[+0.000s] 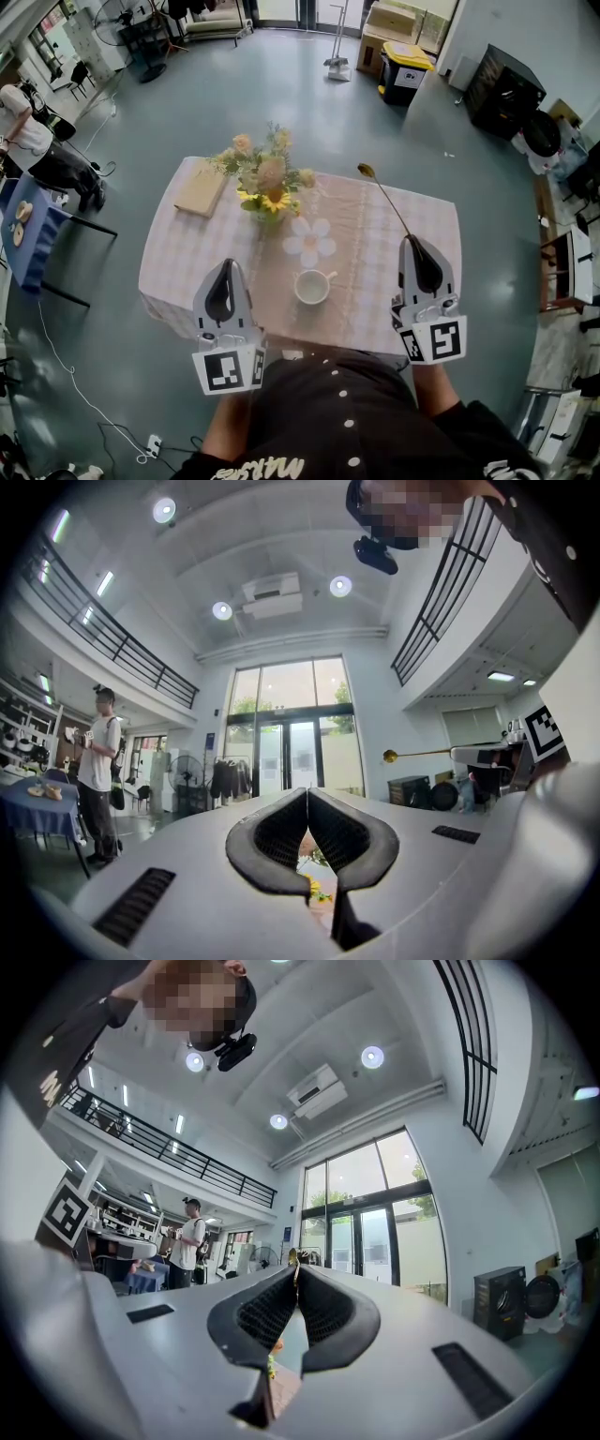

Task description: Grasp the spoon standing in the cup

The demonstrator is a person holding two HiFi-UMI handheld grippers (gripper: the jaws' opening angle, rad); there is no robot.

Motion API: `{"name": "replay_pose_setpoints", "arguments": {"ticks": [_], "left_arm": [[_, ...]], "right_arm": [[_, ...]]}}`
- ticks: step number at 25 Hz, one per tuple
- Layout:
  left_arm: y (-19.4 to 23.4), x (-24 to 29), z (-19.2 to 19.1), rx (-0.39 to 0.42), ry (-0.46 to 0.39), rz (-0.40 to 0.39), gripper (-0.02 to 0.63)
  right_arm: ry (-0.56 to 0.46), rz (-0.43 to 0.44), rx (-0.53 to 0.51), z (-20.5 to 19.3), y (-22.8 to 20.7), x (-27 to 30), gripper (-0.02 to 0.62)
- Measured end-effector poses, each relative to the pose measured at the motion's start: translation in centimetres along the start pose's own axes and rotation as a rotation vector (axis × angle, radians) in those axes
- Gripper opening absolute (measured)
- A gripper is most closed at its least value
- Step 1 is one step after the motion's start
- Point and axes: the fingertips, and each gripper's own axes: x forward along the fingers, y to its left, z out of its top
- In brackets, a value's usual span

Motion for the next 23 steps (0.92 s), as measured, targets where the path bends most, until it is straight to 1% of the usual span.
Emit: {"name": "replay_pose_setpoints", "arguments": {"ticks": [23], "left_arm": [[-0.28, -0.27, 0.51, -0.006, -0.013, -0.010, 0.018]], "right_arm": [[0.019, 0.016, -0.005, 0.14, 0.92, -0.31, 0.005]]}}
